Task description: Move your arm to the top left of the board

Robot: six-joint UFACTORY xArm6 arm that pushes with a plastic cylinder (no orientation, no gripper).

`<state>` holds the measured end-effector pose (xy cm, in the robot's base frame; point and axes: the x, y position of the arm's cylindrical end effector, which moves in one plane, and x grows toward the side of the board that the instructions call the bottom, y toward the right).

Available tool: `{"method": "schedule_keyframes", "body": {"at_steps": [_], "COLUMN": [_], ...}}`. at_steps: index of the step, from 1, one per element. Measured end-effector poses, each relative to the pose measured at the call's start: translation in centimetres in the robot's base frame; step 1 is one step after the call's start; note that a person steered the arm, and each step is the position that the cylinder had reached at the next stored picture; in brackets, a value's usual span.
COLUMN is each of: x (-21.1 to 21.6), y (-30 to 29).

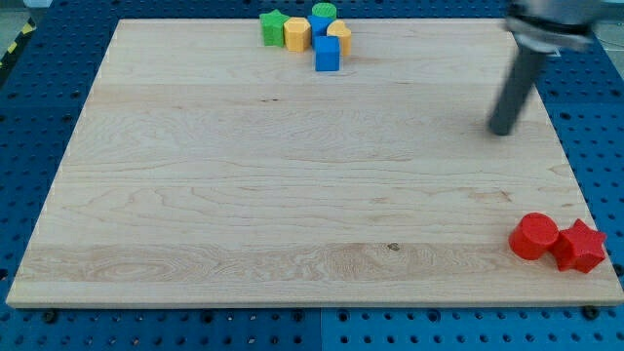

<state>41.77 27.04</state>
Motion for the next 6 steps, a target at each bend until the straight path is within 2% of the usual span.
{"method": "schedule_keyframes", "body": {"at_steps": [1,2,4,5,6], "x": [3.1,3.5,3.8,1.9,-0.5], "y": [7.3,7.5,7.5,7.1,0.8]}}
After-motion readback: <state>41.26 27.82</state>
